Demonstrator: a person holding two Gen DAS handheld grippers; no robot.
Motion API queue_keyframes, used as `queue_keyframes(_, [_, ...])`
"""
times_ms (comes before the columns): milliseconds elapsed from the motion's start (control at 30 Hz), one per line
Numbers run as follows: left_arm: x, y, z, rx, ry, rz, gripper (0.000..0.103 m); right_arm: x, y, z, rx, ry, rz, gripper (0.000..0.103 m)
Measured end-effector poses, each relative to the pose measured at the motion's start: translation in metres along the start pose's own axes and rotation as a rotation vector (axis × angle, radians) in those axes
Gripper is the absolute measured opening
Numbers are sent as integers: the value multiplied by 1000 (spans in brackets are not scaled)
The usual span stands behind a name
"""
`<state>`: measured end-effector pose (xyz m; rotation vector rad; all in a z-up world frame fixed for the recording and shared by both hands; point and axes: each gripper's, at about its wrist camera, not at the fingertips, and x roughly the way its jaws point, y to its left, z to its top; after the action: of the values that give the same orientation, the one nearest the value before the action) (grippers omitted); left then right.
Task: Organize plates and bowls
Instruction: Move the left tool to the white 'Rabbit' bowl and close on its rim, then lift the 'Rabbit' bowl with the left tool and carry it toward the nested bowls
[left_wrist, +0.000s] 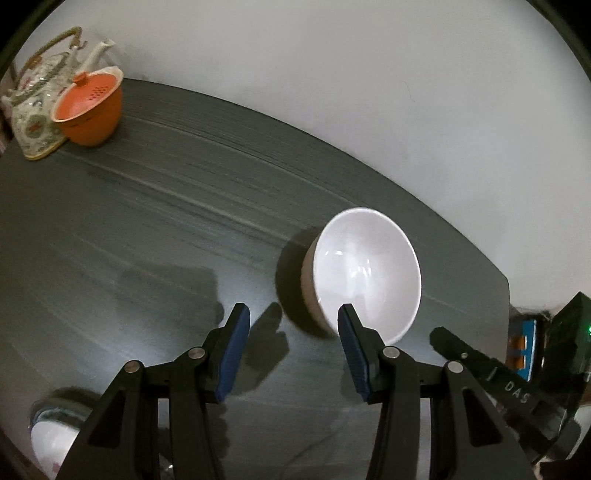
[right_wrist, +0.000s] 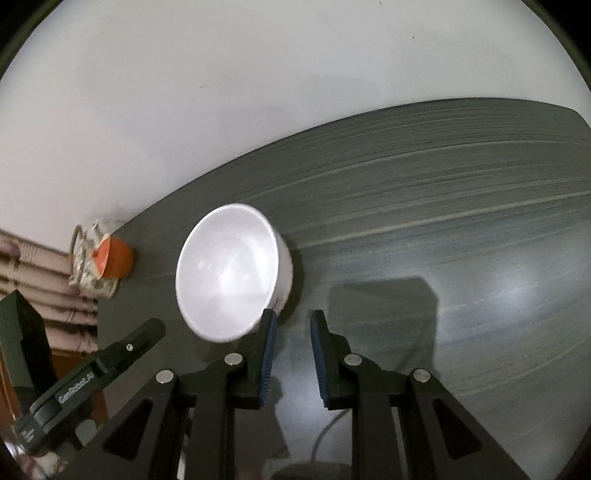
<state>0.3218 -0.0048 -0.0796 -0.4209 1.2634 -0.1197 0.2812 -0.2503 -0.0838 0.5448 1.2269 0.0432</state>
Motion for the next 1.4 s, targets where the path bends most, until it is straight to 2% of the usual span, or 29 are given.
queue_keyframes(267, [33,-7,11,-5,54,-8,44,27,9,13,-16,7,-32,22])
queue_keyframes(333, [41,-8,11,-1,61,-3,39,31,11,14,-28,6,-42,22])
queue_keyframes(400, [47,-9,12,4,72,-10,26,37,13,13,-32,10,-53,22])
queue_keyframes(500, [55,-9,12,5,87,-35,16,43,15,11,-35,15,-49,19])
queue_keyframes(567, [55,-11,12,15,73,-30,15,43,16,10,-37,14,-43,14])
queue_keyframes(700, [50,-13,4,37,67,-2,14,36,17,4,-55,2,-53,14])
queue_keyframes(1000, [7,-23,-26,96,23,38,15,3,18,-22,-34,6,-9,13])
queue_keyframes(1200, [-37,-31,-42,140,-19,61,15,-37,32,-47,-68,-34,4,13])
queue_keyframes(1400, [-84,-38,-70,173,-65,71,15,-77,44,-71,-101,-73,17,13])
